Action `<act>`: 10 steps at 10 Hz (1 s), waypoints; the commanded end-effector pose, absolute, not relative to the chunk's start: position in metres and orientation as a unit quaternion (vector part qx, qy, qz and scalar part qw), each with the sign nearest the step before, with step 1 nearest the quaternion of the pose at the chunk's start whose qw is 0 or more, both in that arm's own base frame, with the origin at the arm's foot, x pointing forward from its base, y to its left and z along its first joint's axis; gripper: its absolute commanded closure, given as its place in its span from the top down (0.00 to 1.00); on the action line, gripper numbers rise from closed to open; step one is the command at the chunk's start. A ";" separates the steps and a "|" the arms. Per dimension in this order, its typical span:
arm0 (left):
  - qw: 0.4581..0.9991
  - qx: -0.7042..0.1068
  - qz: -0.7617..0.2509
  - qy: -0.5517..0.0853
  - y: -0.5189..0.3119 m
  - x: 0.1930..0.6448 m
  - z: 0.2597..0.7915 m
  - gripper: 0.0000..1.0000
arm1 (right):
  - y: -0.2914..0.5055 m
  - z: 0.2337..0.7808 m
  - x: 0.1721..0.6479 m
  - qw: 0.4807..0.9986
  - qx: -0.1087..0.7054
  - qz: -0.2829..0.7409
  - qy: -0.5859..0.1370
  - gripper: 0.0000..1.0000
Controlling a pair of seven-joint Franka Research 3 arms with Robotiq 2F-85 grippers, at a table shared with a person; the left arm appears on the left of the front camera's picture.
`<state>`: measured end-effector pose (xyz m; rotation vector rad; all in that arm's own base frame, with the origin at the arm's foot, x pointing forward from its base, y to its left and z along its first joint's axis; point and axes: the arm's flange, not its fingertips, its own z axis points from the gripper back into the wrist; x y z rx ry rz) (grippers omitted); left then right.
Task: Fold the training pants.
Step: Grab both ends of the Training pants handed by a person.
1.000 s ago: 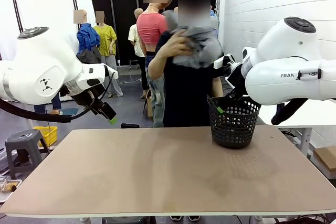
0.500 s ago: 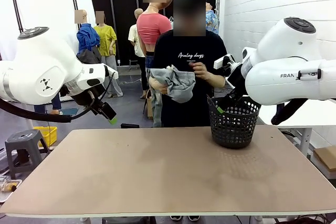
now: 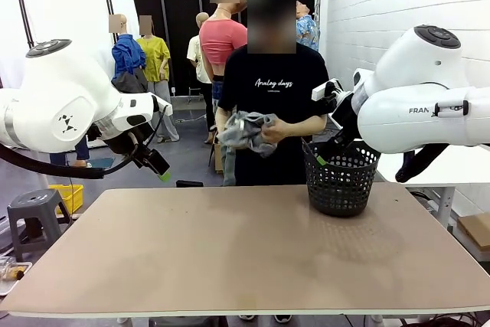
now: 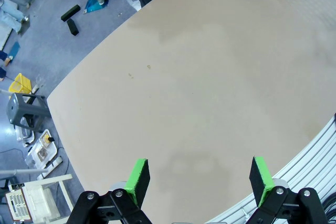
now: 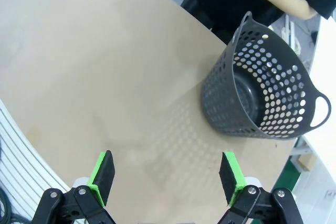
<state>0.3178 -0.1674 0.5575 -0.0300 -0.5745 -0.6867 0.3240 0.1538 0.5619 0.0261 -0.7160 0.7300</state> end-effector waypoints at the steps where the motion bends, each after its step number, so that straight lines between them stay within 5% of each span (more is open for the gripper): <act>1: 0.901 -0.015 -0.331 -0.278 -0.168 0.319 0.558 1.00 | 0.154 0.562 0.324 0.872 0.017 0.350 -0.342 1.00; 10: 0.901 -0.015 -0.331 -0.278 -0.168 0.319 0.558 1.00 | 0.154 0.562 0.324 0.872 0.017 0.350 -0.342 1.00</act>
